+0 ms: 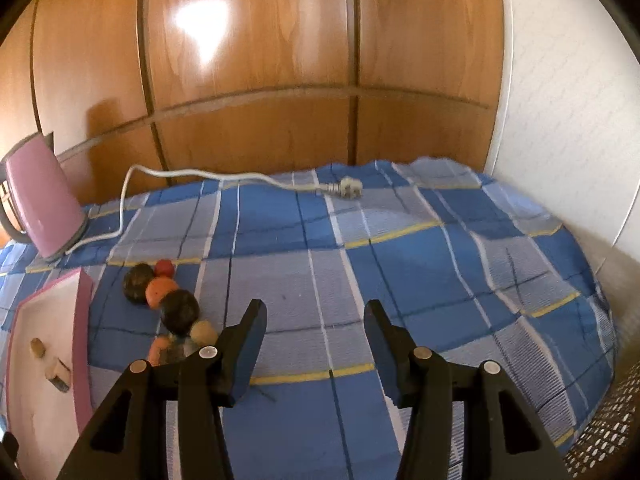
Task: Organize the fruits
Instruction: 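Withdraw the right tool and move the left tool toward the carrot, then close the left gripper on the carrot and lift it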
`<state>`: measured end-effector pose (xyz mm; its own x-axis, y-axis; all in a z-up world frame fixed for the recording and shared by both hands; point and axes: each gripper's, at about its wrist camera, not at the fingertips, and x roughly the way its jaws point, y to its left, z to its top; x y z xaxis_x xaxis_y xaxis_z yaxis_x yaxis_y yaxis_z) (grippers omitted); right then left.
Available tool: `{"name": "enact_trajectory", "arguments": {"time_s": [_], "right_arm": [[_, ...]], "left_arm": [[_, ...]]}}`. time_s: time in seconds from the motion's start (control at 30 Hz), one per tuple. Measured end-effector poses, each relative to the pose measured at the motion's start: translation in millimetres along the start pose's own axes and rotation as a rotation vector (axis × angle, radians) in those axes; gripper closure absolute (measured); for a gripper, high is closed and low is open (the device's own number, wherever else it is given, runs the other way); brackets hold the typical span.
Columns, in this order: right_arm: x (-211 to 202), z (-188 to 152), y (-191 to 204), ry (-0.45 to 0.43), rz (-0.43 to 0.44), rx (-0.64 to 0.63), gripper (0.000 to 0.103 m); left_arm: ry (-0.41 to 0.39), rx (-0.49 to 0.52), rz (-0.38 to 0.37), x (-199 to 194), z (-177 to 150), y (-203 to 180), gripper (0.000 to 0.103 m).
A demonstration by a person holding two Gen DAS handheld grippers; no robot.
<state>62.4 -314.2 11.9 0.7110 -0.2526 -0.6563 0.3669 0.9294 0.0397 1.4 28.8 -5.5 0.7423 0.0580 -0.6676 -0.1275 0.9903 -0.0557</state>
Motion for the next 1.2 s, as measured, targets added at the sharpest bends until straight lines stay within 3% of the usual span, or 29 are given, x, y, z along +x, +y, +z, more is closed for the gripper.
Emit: {"name": "enact_trajectory", "arguments": {"time_s": [0.27,0.6,0.73,0.83,0.9,1.03,1.2], "right_arm": [[24,-28,-28,0.097,-0.046,0.02,0.052],[34,-47,-44,0.149,-0.062,0.016,0.052],[33,-50,-45,0.157,-0.054,0.017,0.052],[28,-48,-46,0.14,-0.05,0.012,0.052],[26,-47,-46,0.133,-0.043,0.006,0.052],[26,-47,-48,0.138,-0.045,0.008,0.052],[29,-49,-64,0.13,-0.093,0.035,0.052]], "left_arm": [[0.012,0.051,-0.041,2,5,-14,0.01],[0.012,0.229,-0.209,-3,25,-77,0.01],[0.039,0.301,-0.29,2,31,-109,0.019],[0.066,0.329,-0.335,9,35,-132,0.021],[0.089,0.329,-0.36,16,37,-143,0.023],[0.171,0.293,-0.399,37,43,-158,0.038],[0.209,0.28,-0.431,48,44,-172,0.048]]}}
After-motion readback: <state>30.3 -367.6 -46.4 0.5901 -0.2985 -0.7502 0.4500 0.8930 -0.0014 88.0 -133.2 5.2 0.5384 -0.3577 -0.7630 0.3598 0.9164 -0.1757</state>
